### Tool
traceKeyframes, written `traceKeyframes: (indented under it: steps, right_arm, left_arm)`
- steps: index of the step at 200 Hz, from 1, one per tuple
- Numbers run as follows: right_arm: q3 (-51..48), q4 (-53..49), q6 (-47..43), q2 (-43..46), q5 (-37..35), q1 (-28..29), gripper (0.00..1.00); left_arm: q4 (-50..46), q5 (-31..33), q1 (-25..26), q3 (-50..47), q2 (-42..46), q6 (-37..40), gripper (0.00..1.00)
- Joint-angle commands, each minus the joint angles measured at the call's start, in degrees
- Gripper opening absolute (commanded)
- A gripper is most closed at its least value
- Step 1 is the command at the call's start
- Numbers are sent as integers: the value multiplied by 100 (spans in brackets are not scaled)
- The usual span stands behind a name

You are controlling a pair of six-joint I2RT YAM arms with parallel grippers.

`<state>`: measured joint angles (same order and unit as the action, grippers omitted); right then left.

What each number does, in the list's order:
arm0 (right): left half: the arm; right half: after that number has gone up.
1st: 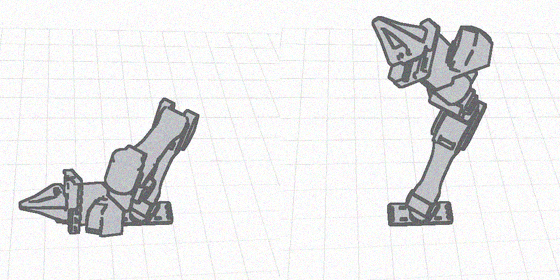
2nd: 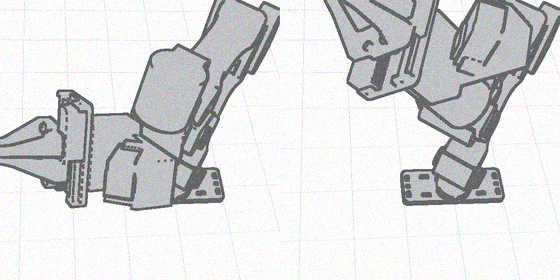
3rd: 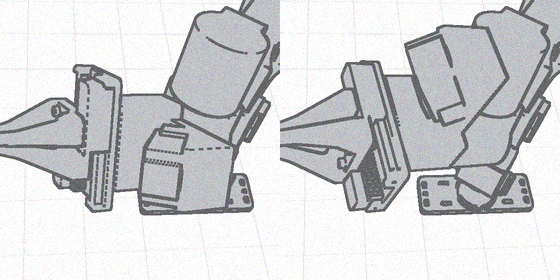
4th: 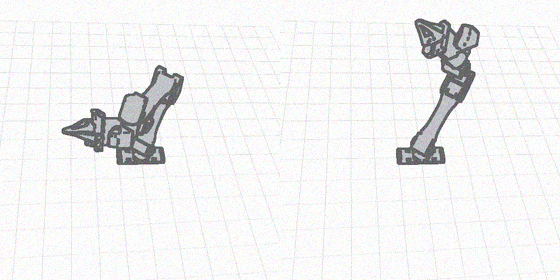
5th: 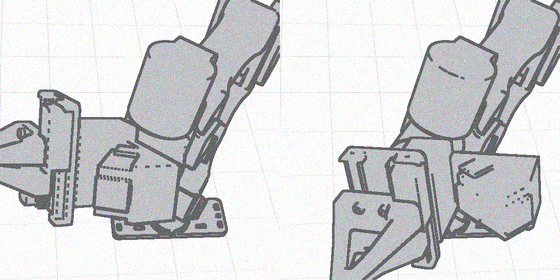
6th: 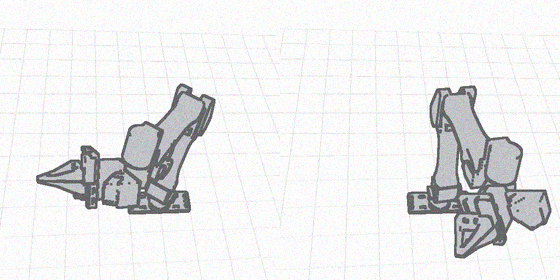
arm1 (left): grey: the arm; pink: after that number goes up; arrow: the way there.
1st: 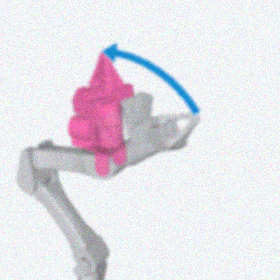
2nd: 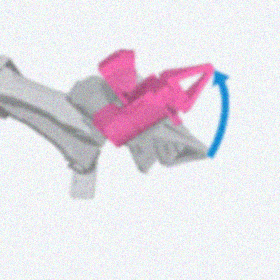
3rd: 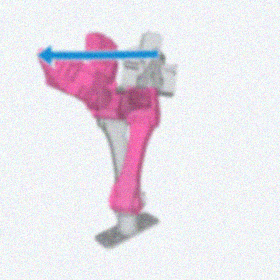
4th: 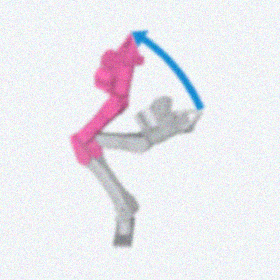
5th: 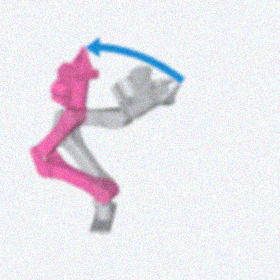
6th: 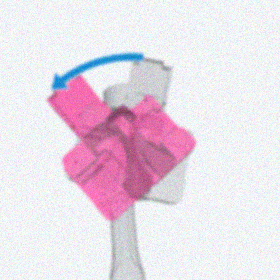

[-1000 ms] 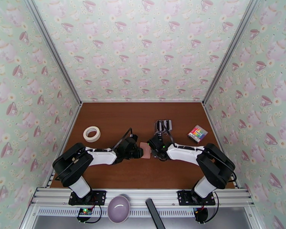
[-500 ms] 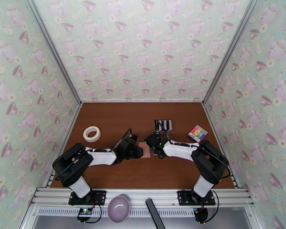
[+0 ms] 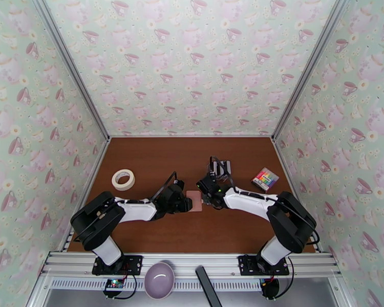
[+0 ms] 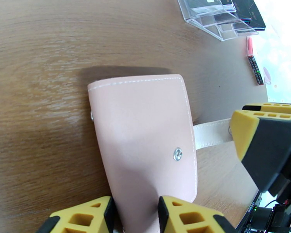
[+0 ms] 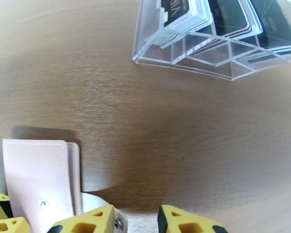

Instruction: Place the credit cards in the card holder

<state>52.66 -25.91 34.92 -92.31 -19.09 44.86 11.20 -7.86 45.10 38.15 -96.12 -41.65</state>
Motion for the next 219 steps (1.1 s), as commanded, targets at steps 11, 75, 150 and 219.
traceKeyframes:
  steps: [11, 75, 150, 219]
  right_arm:
    - [183, -176, -96, 508, 235, -26, 44]
    - [91, 0, -12, 1392, 1148, -22, 48]
    - [45, 879, 257, 516, 2251, -23, 43]
    - [378, 333, 237, -73, 1633, -46, 42]
  left_arm:
    - [-850, 56, 73, -67, -271, -41, 40]
    - [-1176, 194, 54, -1, 270, 128, 45]
    - [-1316, 258, -89, -277, 623, 193, 45]
    - [-1260, 272, -94, -273, 442, 214, 45]
